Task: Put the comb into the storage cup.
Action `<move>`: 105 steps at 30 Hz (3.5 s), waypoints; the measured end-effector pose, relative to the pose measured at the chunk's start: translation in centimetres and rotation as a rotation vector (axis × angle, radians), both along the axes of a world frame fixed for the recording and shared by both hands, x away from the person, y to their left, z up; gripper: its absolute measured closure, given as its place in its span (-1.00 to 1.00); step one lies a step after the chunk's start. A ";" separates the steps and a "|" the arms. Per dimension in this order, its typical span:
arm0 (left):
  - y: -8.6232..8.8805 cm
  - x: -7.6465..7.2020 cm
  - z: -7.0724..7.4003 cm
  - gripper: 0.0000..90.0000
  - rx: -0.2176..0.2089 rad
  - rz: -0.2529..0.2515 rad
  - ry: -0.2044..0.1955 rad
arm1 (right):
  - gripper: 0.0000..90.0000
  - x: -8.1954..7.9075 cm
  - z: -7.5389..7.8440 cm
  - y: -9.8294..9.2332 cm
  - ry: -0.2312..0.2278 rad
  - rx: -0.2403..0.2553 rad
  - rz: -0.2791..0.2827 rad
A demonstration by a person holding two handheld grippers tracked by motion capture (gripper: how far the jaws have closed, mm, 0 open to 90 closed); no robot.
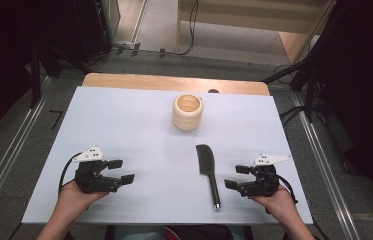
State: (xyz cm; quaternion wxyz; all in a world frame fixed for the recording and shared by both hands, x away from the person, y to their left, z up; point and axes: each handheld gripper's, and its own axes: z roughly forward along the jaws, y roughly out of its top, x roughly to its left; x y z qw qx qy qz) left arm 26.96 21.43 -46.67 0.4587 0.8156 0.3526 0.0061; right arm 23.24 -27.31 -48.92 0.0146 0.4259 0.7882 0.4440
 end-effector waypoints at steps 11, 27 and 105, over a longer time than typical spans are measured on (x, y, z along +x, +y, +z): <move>-0.1 0.0 0.0 -0.50 -0.004 -0.005 0.005 | -0.62 0.0 0.0 0.1 0.000 -0.001 0.005; -0.1 -0.1 0.0 -0.50 -0.003 -0.011 0.005 | -0.60 0.0 0.1 0.1 -0.006 -0.008 0.013; -0.1 -0.2 0.1 -0.46 0.013 -0.010 -0.009 | 0.95 2.6 -0.7 6.5 0.016 -0.068 0.140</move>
